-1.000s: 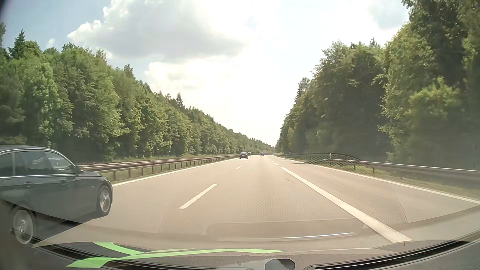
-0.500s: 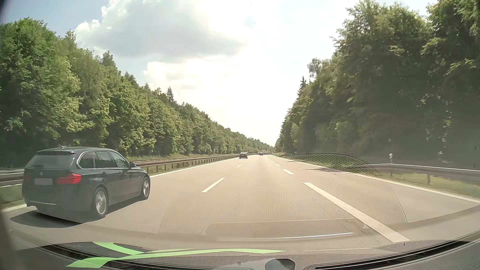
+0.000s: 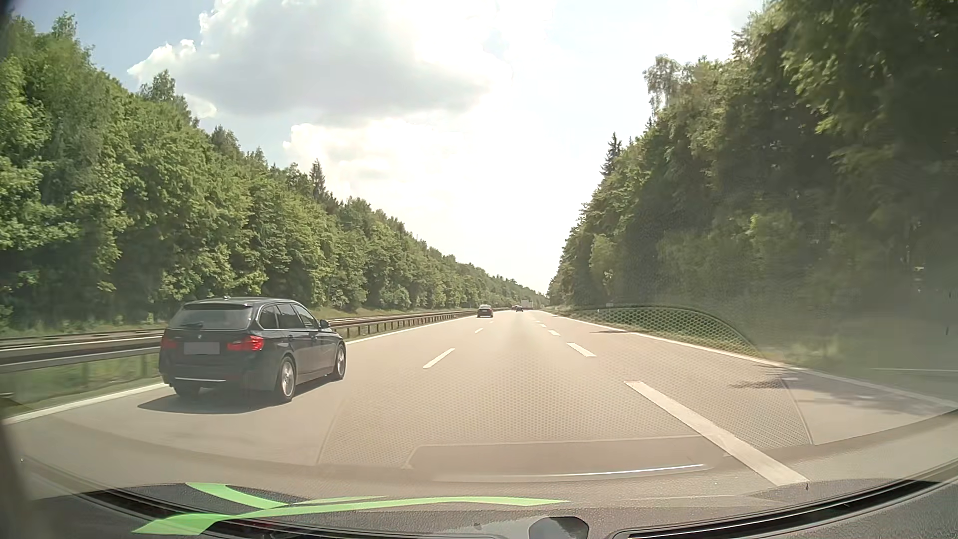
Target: Follow the waypoints while adhering to traffic rules and regulations
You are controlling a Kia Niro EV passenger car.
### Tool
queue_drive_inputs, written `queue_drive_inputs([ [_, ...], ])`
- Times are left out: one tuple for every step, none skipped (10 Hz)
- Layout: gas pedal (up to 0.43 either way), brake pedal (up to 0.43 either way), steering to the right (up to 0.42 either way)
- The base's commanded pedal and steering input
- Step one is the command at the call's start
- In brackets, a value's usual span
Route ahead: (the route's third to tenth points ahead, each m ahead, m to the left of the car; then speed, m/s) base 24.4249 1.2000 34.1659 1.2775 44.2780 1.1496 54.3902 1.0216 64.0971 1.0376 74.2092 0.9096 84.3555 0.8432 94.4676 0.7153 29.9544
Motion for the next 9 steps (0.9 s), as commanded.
queue_drive_inputs([
  [0.370,0.000,-0.002],
  [0.370,0.000,-0.002],
  [0.370,0.000,-0.002],
  [0.370,0.000,-0.002],
  [0.370,0.000,-0.002],
  [0.370,0.000,-0.002],
  [0.370,0.000,-0.002],
  [0.370,0.000,-0.002],
  [0.370,0.000,-0.002],
])
